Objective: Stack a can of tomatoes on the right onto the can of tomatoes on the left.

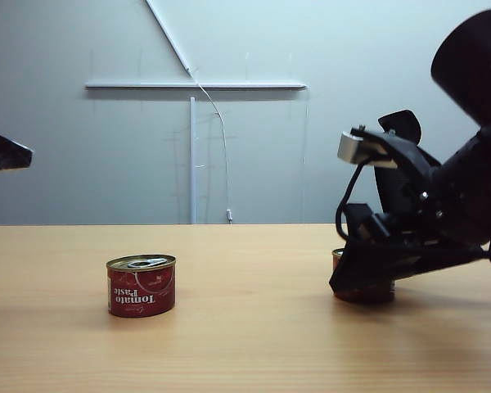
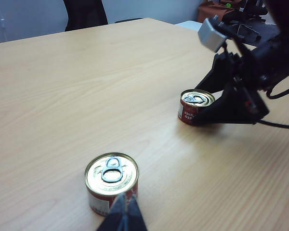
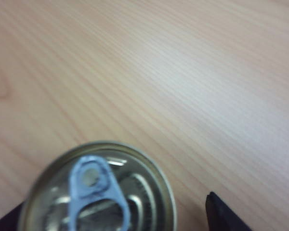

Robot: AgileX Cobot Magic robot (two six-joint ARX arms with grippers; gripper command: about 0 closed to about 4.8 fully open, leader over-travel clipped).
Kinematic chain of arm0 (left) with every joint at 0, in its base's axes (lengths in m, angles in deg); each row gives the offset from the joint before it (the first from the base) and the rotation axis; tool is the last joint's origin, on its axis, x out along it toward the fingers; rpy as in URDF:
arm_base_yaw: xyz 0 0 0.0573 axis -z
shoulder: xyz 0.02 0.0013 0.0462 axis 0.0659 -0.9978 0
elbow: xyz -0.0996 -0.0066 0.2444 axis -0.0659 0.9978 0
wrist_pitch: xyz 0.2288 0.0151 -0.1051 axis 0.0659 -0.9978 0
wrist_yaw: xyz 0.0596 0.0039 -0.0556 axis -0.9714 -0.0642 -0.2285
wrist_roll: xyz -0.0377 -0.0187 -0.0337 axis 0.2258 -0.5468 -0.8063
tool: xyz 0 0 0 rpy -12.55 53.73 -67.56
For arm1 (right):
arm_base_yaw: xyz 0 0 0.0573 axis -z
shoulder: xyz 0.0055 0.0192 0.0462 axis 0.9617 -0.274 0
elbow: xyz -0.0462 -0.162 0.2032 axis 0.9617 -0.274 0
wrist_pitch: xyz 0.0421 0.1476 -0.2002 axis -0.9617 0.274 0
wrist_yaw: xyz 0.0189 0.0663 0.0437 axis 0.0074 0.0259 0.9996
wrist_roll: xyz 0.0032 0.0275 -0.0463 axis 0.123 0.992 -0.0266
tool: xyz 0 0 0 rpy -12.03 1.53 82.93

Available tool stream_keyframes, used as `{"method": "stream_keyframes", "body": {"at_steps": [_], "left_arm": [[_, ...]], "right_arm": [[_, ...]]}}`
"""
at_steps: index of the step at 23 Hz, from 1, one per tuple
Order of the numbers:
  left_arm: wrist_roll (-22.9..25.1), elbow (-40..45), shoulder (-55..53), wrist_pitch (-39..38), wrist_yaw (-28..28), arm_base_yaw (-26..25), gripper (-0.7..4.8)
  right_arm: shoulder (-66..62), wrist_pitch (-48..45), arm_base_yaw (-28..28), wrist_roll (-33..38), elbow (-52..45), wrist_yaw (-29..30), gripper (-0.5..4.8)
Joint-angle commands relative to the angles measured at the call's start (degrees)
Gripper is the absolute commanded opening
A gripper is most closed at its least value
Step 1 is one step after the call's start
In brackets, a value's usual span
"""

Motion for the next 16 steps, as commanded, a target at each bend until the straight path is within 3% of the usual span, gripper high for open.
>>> {"method": "stream_keyframes", "body": {"at_steps": [1, 2, 3, 6, 8, 16], "left_arm": [[0.4, -0.1, 0.0, 0.3, 0.0, 0.0, -0.02], [0.4, -0.1, 0.0, 0.3, 0.0, 0.0, -0.02], [0.4, -0.1, 0.0, 0.3, 0.0, 0.0, -0.02], [0.4, -0.1, 0.0, 0.3, 0.0, -0.5, -0.02], [0.4, -0.1, 0.0, 0.2, 1.5, -3.6, -0.02], [0.4, -0.1, 0.1, 0.3, 3.0, -18.7, -0.02]], "right_arm": [[-0.6, -3.1, -0.2, 4.0, 0.2, -0.3, 2.07], [-0.5, -4.0, -0.4, 4.0, 0.2, 0.9, 0.43], [-0.5, -4.7, -0.4, 4.2, 0.2, 2.2, 0.21], [-0.5, -5.2, -2.0, 6.4, 3.0, 8.8, 0.21], [-0.5, -5.1, -5.6, 7.9, 6.5, 11.4, 0.21], [-3.3, -4.6, -16.5, 7.5, 15.4, 8.7, 0.21]]}}
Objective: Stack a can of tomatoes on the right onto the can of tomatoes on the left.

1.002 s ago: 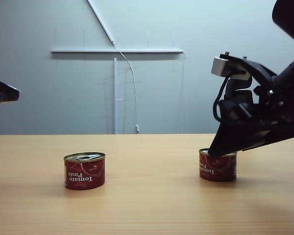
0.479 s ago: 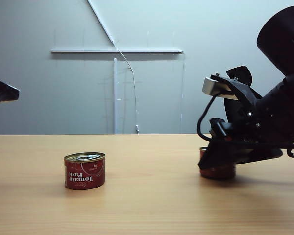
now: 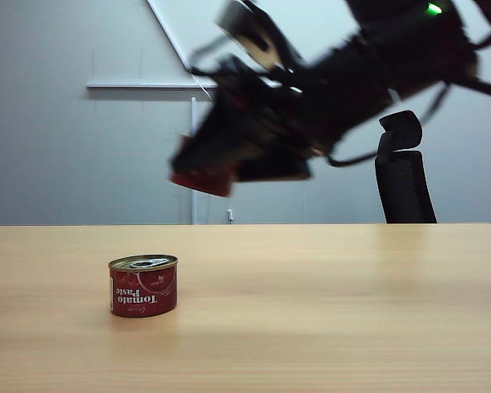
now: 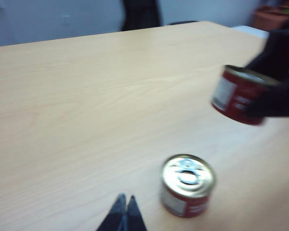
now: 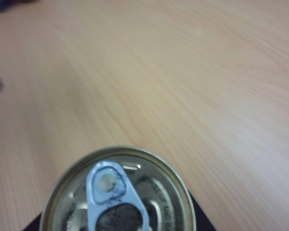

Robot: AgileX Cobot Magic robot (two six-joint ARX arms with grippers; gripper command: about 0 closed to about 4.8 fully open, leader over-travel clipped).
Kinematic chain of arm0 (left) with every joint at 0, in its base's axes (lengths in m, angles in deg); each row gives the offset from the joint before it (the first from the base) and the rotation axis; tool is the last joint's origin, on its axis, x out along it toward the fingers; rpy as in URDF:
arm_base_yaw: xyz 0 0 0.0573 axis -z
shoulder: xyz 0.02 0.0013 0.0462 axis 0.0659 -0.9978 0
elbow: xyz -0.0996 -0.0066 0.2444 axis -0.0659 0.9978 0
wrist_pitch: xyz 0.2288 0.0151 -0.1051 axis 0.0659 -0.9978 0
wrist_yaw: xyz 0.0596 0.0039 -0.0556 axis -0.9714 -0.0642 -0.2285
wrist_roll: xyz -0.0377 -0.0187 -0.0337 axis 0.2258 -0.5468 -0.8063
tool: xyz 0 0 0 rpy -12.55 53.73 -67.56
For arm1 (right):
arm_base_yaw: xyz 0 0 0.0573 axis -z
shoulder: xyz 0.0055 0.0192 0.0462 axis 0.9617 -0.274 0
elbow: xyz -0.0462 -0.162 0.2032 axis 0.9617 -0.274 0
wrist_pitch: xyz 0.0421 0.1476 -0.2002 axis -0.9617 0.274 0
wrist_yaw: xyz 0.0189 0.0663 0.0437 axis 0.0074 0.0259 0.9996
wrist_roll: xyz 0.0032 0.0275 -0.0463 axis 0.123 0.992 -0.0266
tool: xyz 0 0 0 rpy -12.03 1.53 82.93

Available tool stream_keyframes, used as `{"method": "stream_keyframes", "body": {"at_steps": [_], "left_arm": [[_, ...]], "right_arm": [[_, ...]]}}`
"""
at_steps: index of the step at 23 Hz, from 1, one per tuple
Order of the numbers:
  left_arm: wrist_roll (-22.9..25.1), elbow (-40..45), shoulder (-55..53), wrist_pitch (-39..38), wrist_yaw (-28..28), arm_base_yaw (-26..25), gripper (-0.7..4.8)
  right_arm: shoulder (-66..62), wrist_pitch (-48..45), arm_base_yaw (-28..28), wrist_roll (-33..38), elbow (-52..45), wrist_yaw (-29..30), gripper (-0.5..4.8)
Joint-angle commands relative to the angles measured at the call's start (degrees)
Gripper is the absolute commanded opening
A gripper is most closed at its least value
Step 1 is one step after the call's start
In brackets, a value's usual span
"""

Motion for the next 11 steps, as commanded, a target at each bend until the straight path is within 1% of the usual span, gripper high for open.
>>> {"method": "stream_keyframes", "body": {"at_steps": [1, 5, 9, 11], "left_arm": [[0.4, -0.1, 0.0, 0.3, 0.5, -4.9, -0.02], [0.4, -0.1, 0.0, 0.3, 0.6, -9.4, -0.02], [0.4, -0.1, 0.0, 0.3, 0.6, -12.8, -0.02], [0.4, -0.1, 0.0, 0.3, 0.3, -13.6, -0.02]], "right_arm": [[-1.9, -0.5, -1.9, -0.3, 2.9, -1.9, 0.22], [-6.0, 0.7, -3.8, -0.7, 6.3, -2.2, 0.22], [-10.9, 3.0, -4.9, -1.1, 10.5, -2.2, 0.22], [-12.1, 4.7, -5.0, -1.2, 11.7, -2.2, 0.22]]}}
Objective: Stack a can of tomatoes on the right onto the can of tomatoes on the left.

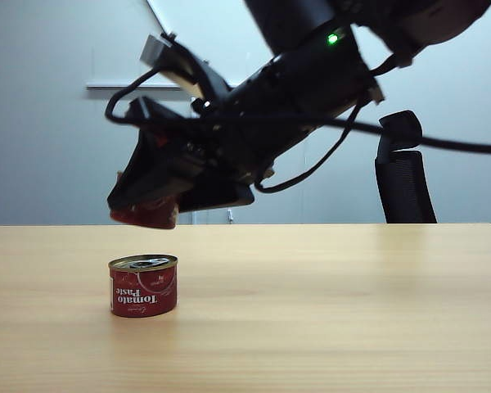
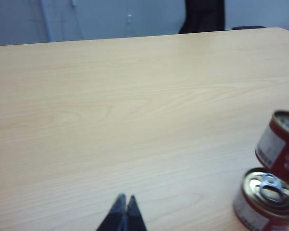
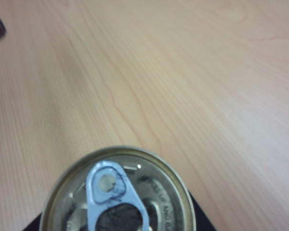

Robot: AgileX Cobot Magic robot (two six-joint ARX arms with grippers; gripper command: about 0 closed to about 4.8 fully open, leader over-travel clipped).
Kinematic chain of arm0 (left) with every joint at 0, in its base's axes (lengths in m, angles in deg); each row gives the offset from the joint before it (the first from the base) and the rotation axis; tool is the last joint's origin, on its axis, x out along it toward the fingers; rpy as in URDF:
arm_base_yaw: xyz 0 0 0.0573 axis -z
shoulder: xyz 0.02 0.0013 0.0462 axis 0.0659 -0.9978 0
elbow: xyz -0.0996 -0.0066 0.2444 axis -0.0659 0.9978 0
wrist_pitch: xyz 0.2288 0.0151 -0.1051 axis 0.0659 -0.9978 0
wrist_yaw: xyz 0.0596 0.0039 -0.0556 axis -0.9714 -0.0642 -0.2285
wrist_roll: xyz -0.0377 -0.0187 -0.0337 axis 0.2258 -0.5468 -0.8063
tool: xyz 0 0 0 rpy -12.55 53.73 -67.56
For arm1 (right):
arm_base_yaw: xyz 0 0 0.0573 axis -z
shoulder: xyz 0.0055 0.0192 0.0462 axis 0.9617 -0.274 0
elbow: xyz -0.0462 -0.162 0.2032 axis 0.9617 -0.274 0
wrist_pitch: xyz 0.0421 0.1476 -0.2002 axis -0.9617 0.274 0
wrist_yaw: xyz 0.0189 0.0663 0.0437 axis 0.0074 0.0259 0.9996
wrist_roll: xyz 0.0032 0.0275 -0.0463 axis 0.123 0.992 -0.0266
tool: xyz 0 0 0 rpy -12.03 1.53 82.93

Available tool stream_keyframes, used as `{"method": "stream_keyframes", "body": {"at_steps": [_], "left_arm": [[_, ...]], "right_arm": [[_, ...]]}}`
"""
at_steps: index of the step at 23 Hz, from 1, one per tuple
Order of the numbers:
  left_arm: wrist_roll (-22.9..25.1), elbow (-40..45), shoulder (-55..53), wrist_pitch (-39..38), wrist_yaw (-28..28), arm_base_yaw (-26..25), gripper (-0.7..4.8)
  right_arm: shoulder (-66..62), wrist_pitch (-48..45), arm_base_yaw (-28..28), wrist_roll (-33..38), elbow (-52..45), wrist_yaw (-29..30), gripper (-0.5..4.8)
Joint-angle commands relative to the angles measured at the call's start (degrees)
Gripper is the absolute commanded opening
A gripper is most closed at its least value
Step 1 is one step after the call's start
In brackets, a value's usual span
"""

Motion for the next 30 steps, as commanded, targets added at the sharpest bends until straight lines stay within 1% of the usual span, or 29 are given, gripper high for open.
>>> {"method": "stream_keyframes", "body": {"at_steps": [1, 3, 7, 20, 23, 24, 26, 30], "left_arm": [[0.4, -0.1, 0.0, 0.3, -0.2, -0.8, -0.02], [0.4, -0.1, 0.0, 0.3, -0.2, -0.9, -0.02], [0.4, -0.1, 0.0, 0.3, -0.2, -0.9, -0.02], [0.4, -0.1, 0.3, 0.3, -0.2, -0.9, -0.02], [0.4, -0.1, 1.7, 0.1, -0.2, -0.9, -0.02], [0.4, -0.1, 2.1, 0.1, -0.2, -0.9, -0.02], [0.4, -0.1, 2.1, 0.1, -0.2, -0.9, -0.02], [0.4, -0.1, 2.1, 0.0, -0.2, -0.9, -0.02]], "right_arm": [[-0.8, 1.0, -0.2, -0.5, 1.7, 0.0, 0.22], [-0.8, 2.3, -0.2, -2.8, 1.7, -0.3, 0.22], [-0.8, 3.7, -0.7, -3.3, 1.7, -0.8, 0.22], [-2.7, 3.0, -1.7, -4.5, 1.7, -1.4, 0.23], [-3.1, 3.0, -1.6, -4.5, 1.7, -2.5, 0.24], [-3.3, 3.0, -1.6, -4.5, 1.7, -4.1, 0.57], [-3.9, 2.6, -1.6, -4.5, 1.7, -5.0, 0.93], [-5.1, 1.8, -1.6, -4.5, 1.8, -4.9, 0.97]]}}
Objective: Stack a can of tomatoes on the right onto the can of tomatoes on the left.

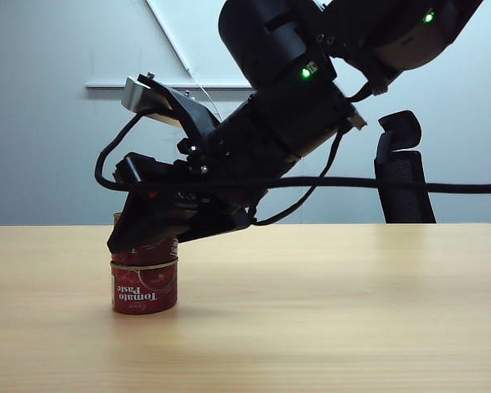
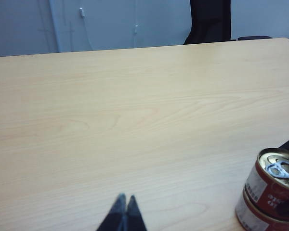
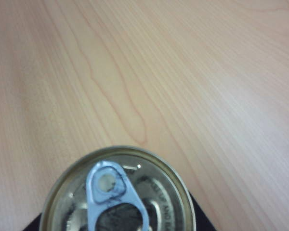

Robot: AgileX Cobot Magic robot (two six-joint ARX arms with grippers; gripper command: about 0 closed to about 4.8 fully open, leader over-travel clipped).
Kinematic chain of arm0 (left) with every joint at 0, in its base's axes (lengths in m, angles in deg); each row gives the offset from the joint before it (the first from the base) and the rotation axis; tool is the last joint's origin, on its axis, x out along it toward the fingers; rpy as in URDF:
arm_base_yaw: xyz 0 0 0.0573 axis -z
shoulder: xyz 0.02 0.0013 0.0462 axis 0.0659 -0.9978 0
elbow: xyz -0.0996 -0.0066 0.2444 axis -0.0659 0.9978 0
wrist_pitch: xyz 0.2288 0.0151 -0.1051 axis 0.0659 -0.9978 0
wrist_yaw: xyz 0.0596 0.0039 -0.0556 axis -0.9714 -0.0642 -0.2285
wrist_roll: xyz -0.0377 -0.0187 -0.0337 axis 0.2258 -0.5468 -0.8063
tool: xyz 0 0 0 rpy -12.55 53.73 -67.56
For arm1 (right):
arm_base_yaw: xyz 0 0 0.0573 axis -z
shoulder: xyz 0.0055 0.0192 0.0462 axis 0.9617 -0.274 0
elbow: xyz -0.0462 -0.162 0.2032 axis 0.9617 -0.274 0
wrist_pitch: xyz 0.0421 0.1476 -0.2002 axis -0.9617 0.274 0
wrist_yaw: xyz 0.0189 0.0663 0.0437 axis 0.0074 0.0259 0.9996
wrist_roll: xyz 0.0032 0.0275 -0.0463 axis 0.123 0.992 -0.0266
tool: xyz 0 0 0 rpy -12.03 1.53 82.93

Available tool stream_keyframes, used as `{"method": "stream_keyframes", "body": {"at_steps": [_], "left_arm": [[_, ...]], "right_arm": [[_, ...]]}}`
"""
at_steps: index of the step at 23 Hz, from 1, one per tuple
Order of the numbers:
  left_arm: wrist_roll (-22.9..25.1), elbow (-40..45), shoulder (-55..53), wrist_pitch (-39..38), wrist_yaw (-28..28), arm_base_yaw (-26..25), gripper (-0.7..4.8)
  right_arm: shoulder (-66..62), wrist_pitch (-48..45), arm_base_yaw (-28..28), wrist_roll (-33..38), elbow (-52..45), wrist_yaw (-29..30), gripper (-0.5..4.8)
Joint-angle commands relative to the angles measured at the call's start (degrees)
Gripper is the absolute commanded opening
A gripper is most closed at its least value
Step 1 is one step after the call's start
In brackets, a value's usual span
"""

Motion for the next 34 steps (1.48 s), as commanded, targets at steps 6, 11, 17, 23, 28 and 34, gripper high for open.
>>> {"method": "stream_keyframes", "body": {"at_steps": [6, 11, 17, 23, 28, 34], "left_arm": [[0.4, -0.1, -0.1, 0.0, 0.0, 0.0, -0.02], [0.4, -0.1, -0.1, 0.0, 0.0, -0.1, -0.02], [0.4, -0.1, 0.0, 0.0, 0.0, -0.3, -0.02], [0.4, -0.1, 0.5, 0.0, 0.5, -6.6, -0.02], [0.4, -0.1, 1.2, 0.3, 0.0, -11.7, -0.02], [0.4, -0.1, 1.2, 0.4, 0.0, -11.7, -0.02]], "right_arm": [[-0.3, -1.2, 0.0, 0.0, 0.1, -0.5, 4.55], [-0.3, -3.8, -0.1, 0.1, 0.3, -0.3, 4.79], [4.4, -4.7, -0.1, 4.1, 3.8, -0.3, 4.79], [18.8, -3.6, 0.4, 9.8, 7.1, -0.3, 1.38], [33.4, 2.7, 0.8, 6.4, 7.0, -9.2, -0.06], [48.1, 14.7, 3.3, 5.4, 5.3, -20.4, -0.06]]}}
